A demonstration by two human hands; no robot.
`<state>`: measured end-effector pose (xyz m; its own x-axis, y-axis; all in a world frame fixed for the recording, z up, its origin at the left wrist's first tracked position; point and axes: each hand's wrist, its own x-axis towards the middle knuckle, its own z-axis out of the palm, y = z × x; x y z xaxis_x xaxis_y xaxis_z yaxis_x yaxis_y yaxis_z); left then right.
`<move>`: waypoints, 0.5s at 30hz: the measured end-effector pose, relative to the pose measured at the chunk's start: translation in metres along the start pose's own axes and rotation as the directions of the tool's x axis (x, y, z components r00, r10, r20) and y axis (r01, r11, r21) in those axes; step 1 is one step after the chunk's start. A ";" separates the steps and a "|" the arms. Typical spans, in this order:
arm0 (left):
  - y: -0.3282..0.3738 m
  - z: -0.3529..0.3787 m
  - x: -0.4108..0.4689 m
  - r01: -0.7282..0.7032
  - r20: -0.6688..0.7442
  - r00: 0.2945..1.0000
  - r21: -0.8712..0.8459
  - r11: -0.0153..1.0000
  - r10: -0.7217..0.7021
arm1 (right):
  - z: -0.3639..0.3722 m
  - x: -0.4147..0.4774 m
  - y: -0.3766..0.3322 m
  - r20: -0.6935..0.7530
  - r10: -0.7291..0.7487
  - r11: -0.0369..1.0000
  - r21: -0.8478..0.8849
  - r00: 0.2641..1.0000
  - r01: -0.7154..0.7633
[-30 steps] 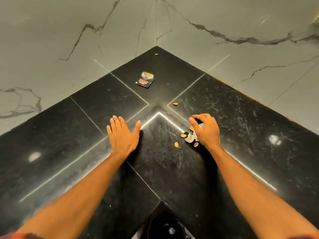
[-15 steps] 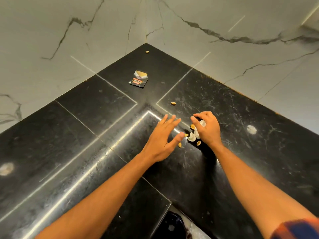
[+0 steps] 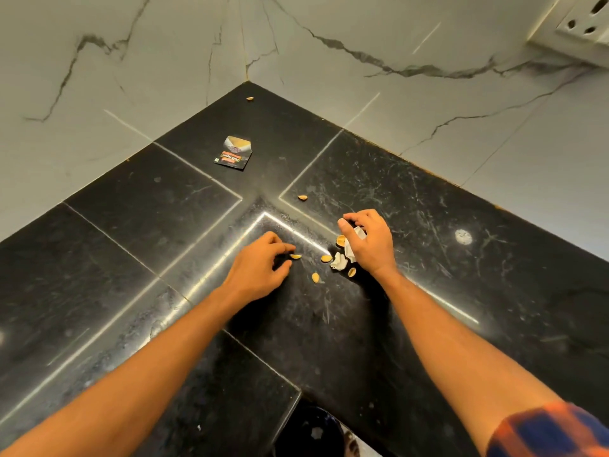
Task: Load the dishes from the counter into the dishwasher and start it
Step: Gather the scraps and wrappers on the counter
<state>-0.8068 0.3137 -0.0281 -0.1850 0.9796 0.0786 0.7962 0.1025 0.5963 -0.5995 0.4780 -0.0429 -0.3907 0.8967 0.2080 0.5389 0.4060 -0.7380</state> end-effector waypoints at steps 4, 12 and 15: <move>0.022 0.015 0.012 -0.018 0.008 1.000 0.001 1.000 0.018 | 0.001 0.000 0.000 0.002 0.004 1.000 0.007 1.000 -0.004; 0.042 0.025 0.027 0.038 -0.084 0.995 -0.222 0.974 -0.058 | -0.001 -0.002 -0.002 0.028 0.024 1.000 -0.017 0.999 -0.023; 0.017 0.012 0.035 0.074 -0.199 0.974 -0.156 0.985 -0.105 | 0.000 -0.006 -0.010 0.055 0.035 0.997 -0.067 0.998 -0.031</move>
<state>-0.7926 0.3521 -0.0247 -0.3787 0.9092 0.1732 0.6805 0.1467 0.7179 -0.6025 0.4689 -0.0371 -0.4124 0.8992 0.1462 0.5993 0.3887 -0.6998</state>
